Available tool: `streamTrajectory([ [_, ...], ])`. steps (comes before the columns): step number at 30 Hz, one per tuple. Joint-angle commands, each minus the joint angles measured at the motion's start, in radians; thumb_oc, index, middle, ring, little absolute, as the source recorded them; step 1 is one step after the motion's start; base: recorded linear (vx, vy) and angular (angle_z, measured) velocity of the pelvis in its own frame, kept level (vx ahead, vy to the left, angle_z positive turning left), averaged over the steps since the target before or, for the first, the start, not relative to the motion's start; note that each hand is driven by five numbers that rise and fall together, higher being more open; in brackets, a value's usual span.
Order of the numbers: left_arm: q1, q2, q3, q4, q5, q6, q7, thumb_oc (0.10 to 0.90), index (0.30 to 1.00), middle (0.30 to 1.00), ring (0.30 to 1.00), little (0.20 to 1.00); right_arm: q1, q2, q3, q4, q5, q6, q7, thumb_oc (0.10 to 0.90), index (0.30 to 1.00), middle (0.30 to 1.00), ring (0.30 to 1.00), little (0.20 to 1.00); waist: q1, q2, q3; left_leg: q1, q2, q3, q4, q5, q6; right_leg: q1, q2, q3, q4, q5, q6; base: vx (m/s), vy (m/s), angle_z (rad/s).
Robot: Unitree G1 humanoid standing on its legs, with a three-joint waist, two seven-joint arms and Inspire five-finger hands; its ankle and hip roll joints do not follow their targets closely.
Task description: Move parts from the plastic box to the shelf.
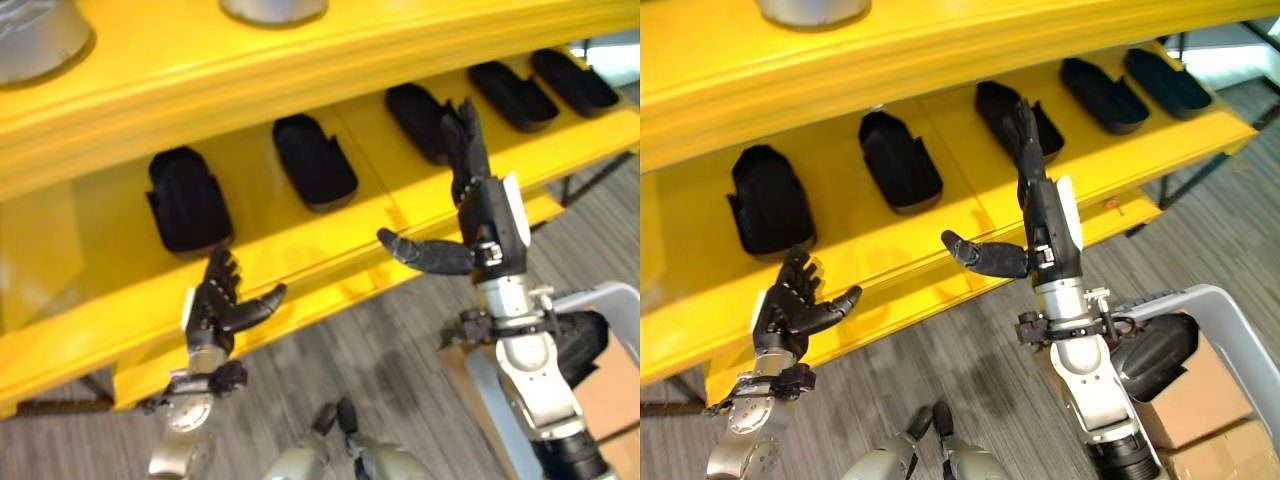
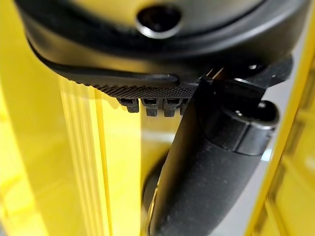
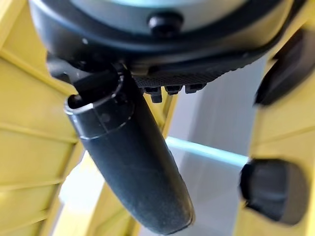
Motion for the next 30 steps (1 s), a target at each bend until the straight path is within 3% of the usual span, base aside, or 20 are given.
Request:
streamTrajectory([
  [1, 0.033, 0.028, 0.042, -0.100, 0.020, -0.099, -0.021, 0.900, 1.000, 1.000, 1.000, 1.000, -0.035, -0.007, -0.023, -0.016, 0.034, -0.077, 0.016, 0.900, 1.000, 1.000, 1.000, 1.000, 0.027, 0.010, -0.149, 0.112, 0.048, 0.045, -0.143, 0.025, 0.020, -0.059, -0.104, 0.061, 0.068, -0.082, 0.147, 0.01, 0.221, -0.14],
  [3, 0.029, 0.037, 0.043, -0.103, 0.019, -0.099, -0.023, 0.900, 1.000, 1.000, 1.000, 1.000, -0.032, -0.004, -0.020, -0.012, 0.030, -0.071, 0.021, 0.900, 1.000, 1.000, 1.000, 1.000, 0.020, 0.010, -0.145, 0.115, 0.042, 0.086, -0.141, 0.012, 0.033, -0.071, -0.107, 0.092, 0.076, -0.068, 0.164, -0.03, 0.269, -0.81],
  [4, 0.024, 0.050, 0.037, -0.102, 0.025, -0.098, -0.024, 0.900, 1.000, 1.000, 1.000, 1.000, -0.017, 0.019, -0.015, 0.000, 0.078, -0.066, 0.034, 0.900, 1.000, 1.000, 1.000, 1.000, 0.011, 0.006, -0.132, 0.110, 0.029, 0.151, -0.111, -0.015, 0.056, -0.100, -0.111, 0.141, 0.095, -0.050, 0.189, -0.05, 0.268, -1.20],
  [7, 0.018, 0.058, 0.033, -0.097, 0.033, -0.098, -0.020, 0.900, 1.000, 1.000, 1.000, 1.000, -0.017, 0.020, -0.005, 0.000, 0.076, -0.060, 0.040, 0.900, 1.000, 1.000, 1.000, 1.000, 0.006, 0.002, -0.125, 0.110, 0.030, 0.200, -0.103, -0.032, 0.066, -0.120, -0.110, 0.164, 0.088, -0.024, 0.206, -0.05, 0.165, -0.97],
  [9, 0.013, 0.061, 0.040, -0.098, 0.032, -0.101, -0.009, 0.900, 1.000, 1.000, 1.000, 1.000, -0.041, 0.025, 0.007, 0.001, 0.056, -0.056, 0.039, 0.900, 1.000, 1.000, 1.000, 1.000, 0.019, 0.000, -0.109, 0.107, 0.038, 0.239, -0.088, -0.043, 0.073, -0.143, -0.119, 0.133, 0.094, -0.011, 0.213, -0.07, 0.082, -0.94],
  [10, 0.014, 0.061, 0.046, -0.099, 0.029, -0.104, 0.000, 0.900, 1.000, 1.000, 1.000, 1.000, -0.065, 0.029, 0.022, 0.007, 0.036, -0.056, 0.032, 0.900, 1.000, 1.000, 1.000, 1.000, 0.043, 0.008, -0.095, 0.112, 0.052, 0.266, -0.080, -0.055, 0.073, -0.151, -0.143, 0.027, 0.113, -0.027, 0.205, -0.13, 0.060, -1.52],
  [11, 0.019, 0.055, 0.059, -0.100, 0.025, -0.105, 0.008, 0.900, 1.000, 1.000, 1.000, 1.000, -0.106, 0.038, 0.049, 0.031, 0.016, -0.055, 0.022, 0.900, 1.000, 1.000, 1.000, 1.000, 0.079, 0.029, -0.079, 0.117, 0.087, 0.333, -0.092, -0.049, 0.066, -0.134, -0.230, -0.244, 0.157, -0.078, 0.170, -0.21, 0.058, -1.80],
  [12, 0.037, 0.044, 0.069, -0.101, 0.013, -0.104, 0.005, 0.900, 1.000, 1.000, 1.000, 1.000, -0.133, 0.053, 0.077, 0.057, 0.015, -0.053, 0.022, 0.900, 1.000, 1.000, 1.000, 1.000, 0.098, 0.042, -0.080, 0.122, 0.123, 0.401, -0.107, -0.040, 0.060, -0.104, -0.309, -0.373, 0.163, -0.086, 0.156, -0.19, -0.016, -1.54],
  [14, 0.036, 0.049, 0.062, -0.100, 0.012, -0.097, -0.007, 0.900, 1.000, 1.000, 1.000, 1.000, -0.128, 0.055, 0.073, 0.060, 0.005, -0.044, 0.030, 0.900, 1.000, 1.000, 1.000, 1.000, 0.088, 0.037, -0.085, 0.131, 0.136, 0.417, -0.111, -0.046, 0.059, -0.098, -0.311, -0.278, 0.172, -0.058, 0.174, -0.06, -0.122, -1.63],
  [16, 0.039, 0.057, 0.065, -0.106, 0.018, -0.093, -0.011, 0.900, 1.000, 1.000, 1.000, 1.000, -0.132, 0.054, 0.076, 0.055, 0.001, -0.042, 0.030, 0.900, 1.000, 1.000, 1.000, 1.000, 0.090, 0.036, -0.090, 0.132, 0.148, 0.439, -0.111, -0.054, 0.054, -0.089, -0.345, -0.294, 0.155, -0.041, 0.185, 0.02, -0.187, -0.93],
  [17, 0.048, 0.054, 0.071, -0.105, 0.021, -0.088, -0.014, 0.900, 1.000, 1.000, 1.000, 1.000, -0.131, 0.059, 0.079, 0.065, 0.001, -0.044, 0.031, 0.900, 1.000, 1.000, 1.000, 1.000, 0.097, 0.019, -0.105, 0.140, 0.157, 0.465, -0.114, -0.065, 0.043, -0.049, -0.359, -0.343, 0.092, -0.035, 0.198, 0.09, -0.301, -0.44],
  [19, 0.055, 0.044, 0.076, -0.106, 0.017, -0.089, -0.019, 0.900, 1.000, 1.000, 1.000, 1.000, -0.114, 0.052, 0.080, 0.054, 0.011, -0.042, 0.042, 0.900, 1.000, 1.000, 1.000, 1.000, 0.081, 0.009, -0.124, 0.169, 0.205, 0.486, -0.145, -0.049, 0.018, -0.046, -0.311, -0.322, 0.074, -0.050, 0.193, 0.13, -0.370, -0.35],
  [20, 0.055, 0.044, 0.076, -0.106, 0.017, -0.089, -0.019, 0.900, 1.000, 1.000, 1.000, 1.000, -0.114, 0.052, 0.080, 0.054, 0.011, -0.042, 0.042, 0.900, 1.000, 1.000, 1.000, 1.000, 0.082, 0.009, -0.124, 0.169, 0.205, 0.486, -0.145, -0.049, 0.018, -0.046, -0.311, -0.322, 0.075, -0.050, 0.193, 0.15, -0.363, -0.10],
  [26, 0.026, 0.024, 0.038, -0.116, 0.002, -0.078, -0.029, 0.900, 1.000, 1.000, 1.000, 1.000, -0.083, 0.011, 0.071, 0.030, 0.041, -0.051, 0.049, 0.900, 1.000, 1.000, 1.000, 1.000, 0.018, 0.038, -0.149, 0.203, 0.318, 0.508, -0.217, 0.043, -0.041, -0.055, -0.204, -0.290, 0.099, -0.129, 0.147, 0.08, -0.284, -0.41],
  [30, 0.007, 0.023, 0.025, -0.110, 0.002, -0.078, -0.030, 0.900, 1.000, 1.000, 1.000, 1.000, -0.078, -0.001, 0.063, 0.027, 0.048, -0.058, 0.039, 0.900, 1.000, 1.000, 1.000, 1.000, 0.005, 0.046, -0.145, 0.186, 0.351, 0.511, -0.172, 0.083, -0.058, -0.053, -0.165, -0.274, 0.109, -0.148, 0.121, 0.06, -0.262, -0.29],
])
